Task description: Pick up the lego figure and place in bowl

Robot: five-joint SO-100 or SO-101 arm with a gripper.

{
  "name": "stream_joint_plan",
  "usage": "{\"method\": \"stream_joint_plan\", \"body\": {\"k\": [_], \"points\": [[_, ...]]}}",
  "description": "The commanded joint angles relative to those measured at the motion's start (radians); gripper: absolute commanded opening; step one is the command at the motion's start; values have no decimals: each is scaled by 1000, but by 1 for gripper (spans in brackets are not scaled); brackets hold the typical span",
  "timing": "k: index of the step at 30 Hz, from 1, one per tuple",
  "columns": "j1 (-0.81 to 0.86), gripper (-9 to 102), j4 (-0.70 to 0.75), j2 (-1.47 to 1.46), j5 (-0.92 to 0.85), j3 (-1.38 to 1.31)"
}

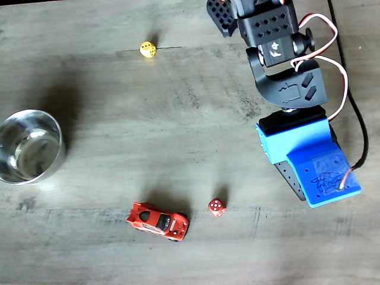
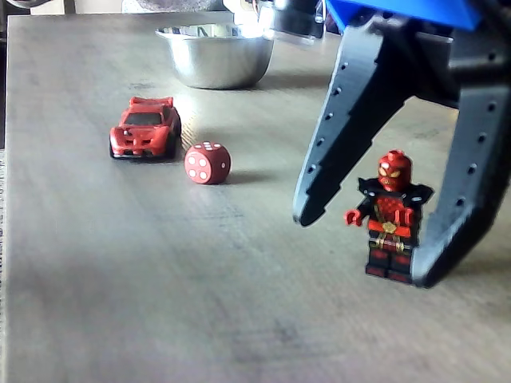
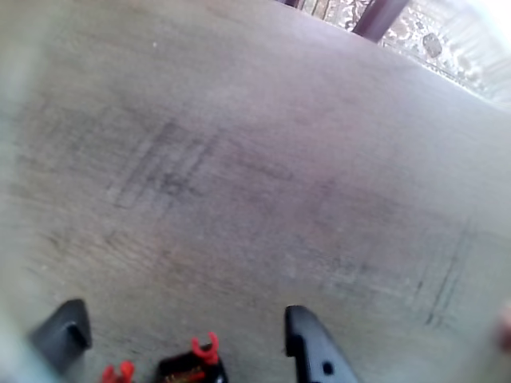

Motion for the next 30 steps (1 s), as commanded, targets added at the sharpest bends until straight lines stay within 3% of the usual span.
{"method": "stream_joint_plan", "body": {"k": [1,30], "points": [[0,29,-6,5,8,-31],[2,29,-5,6,9,41]]}}
